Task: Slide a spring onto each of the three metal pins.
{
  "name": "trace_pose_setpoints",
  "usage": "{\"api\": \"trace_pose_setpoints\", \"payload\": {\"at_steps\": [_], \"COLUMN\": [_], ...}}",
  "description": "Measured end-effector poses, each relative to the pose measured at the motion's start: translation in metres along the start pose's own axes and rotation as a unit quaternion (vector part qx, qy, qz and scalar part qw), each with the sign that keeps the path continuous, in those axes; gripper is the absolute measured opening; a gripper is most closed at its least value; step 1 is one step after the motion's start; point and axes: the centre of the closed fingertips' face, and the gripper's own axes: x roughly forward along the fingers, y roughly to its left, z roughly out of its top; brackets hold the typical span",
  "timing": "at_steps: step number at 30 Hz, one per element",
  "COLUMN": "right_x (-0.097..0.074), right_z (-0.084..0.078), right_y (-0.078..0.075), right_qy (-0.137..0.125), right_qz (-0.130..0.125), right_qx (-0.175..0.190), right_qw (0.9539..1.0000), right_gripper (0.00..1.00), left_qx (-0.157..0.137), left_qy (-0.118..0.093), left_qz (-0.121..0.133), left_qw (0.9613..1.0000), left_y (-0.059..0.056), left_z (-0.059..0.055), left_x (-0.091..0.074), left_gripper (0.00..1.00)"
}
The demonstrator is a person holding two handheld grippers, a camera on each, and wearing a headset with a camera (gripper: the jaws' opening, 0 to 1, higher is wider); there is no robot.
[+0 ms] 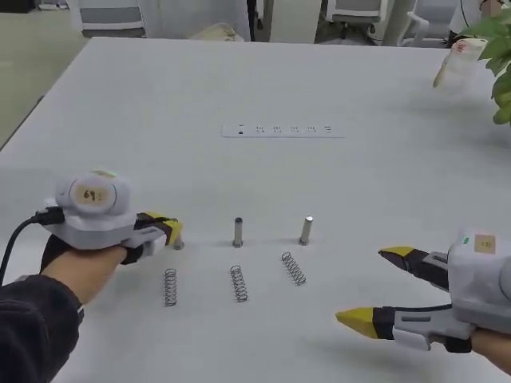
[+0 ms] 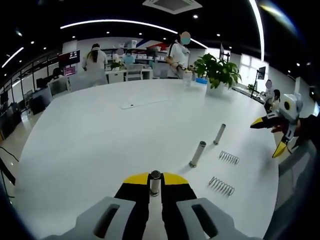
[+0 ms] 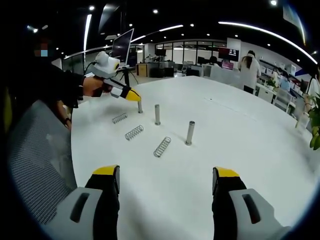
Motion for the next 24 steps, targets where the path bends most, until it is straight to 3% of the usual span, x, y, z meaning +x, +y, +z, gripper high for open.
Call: {"api": "trace_pose_setpoints", "payload": {"at_steps": [24], "right_x": [0.0004], "right_z": [0.0008], "right_y": [0.0008], "right_qy": [-0.001], "right_qz": [0.001], "right_qx": [-0.002], "right_qw": [1.0], "right_gripper": [0.76], "left_qx": [-0.003], "left_qy": [-0.004], "left_qz": [0.002], "left_qw": [1.0], "left_y": [0.0016], "left_z": [0.0013], "left_x": [-0.0028], "left_gripper": [0.1]}}
